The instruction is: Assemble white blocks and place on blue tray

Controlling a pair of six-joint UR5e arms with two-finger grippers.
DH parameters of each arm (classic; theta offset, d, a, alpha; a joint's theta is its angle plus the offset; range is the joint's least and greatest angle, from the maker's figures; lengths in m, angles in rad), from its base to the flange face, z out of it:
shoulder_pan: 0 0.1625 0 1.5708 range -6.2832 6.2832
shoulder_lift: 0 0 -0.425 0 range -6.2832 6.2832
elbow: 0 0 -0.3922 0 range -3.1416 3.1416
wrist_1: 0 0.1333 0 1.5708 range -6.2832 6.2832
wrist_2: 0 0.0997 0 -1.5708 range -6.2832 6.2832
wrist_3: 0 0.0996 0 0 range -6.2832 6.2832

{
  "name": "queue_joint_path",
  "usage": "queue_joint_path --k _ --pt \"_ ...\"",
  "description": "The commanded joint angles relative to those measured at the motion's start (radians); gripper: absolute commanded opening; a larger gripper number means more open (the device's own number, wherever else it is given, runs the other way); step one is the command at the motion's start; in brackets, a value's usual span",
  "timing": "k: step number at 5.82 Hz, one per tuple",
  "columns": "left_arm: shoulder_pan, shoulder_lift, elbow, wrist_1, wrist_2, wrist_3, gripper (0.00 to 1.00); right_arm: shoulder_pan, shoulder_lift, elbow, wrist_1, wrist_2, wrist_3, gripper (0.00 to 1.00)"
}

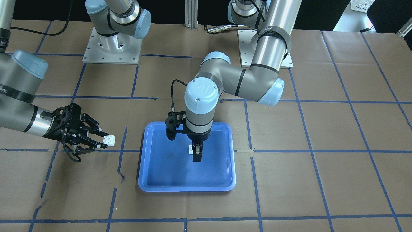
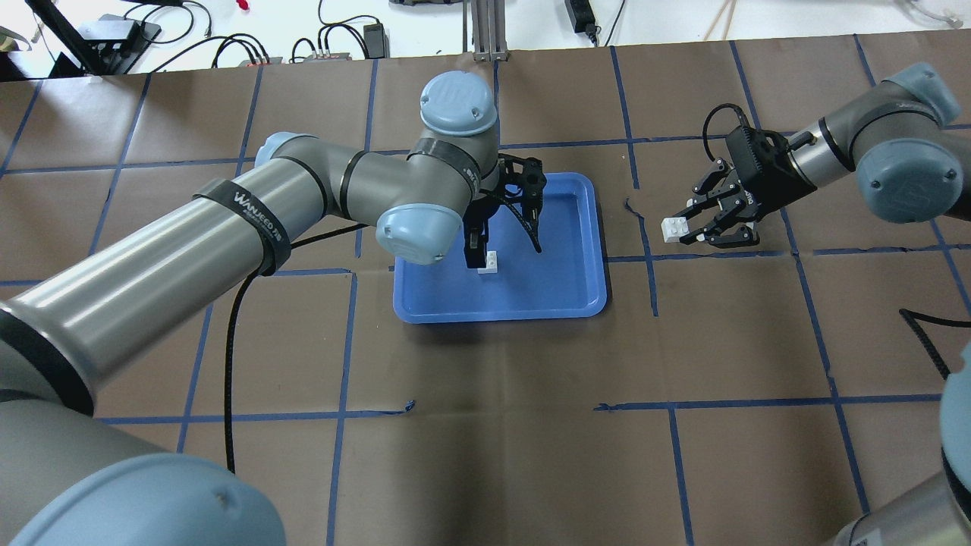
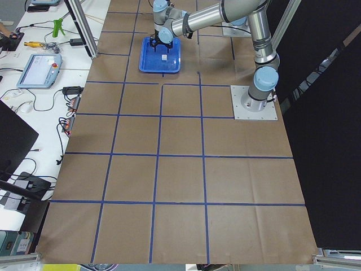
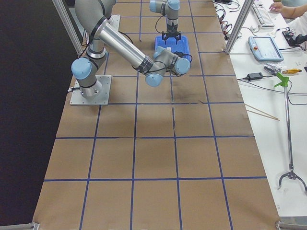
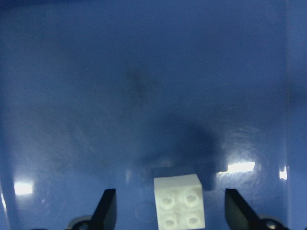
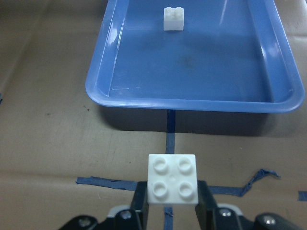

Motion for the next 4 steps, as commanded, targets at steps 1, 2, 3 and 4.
queue_joint_path --k 1,2,3,4 --pt "0.080 0.179 0.005 -0.199 -0.003 -0.025 0.93 0.112 0.000 0.000 -0.045 0.006 0.126 0.31" --pt "0.115 0.294 0.005 -0.325 -0.005 -0.045 0.93 0.177 0.007 0.003 -0.132 0.031 0.234 0.30" --pt "0.141 0.380 -0.002 -0.367 -0.003 -0.162 0.93 0.240 0.009 0.003 -0.186 0.058 0.313 0.30" --pt "0.190 0.421 -0.001 -0.369 -0.002 -0.313 0.93 0.315 0.018 0.014 -0.294 0.084 0.440 0.30"
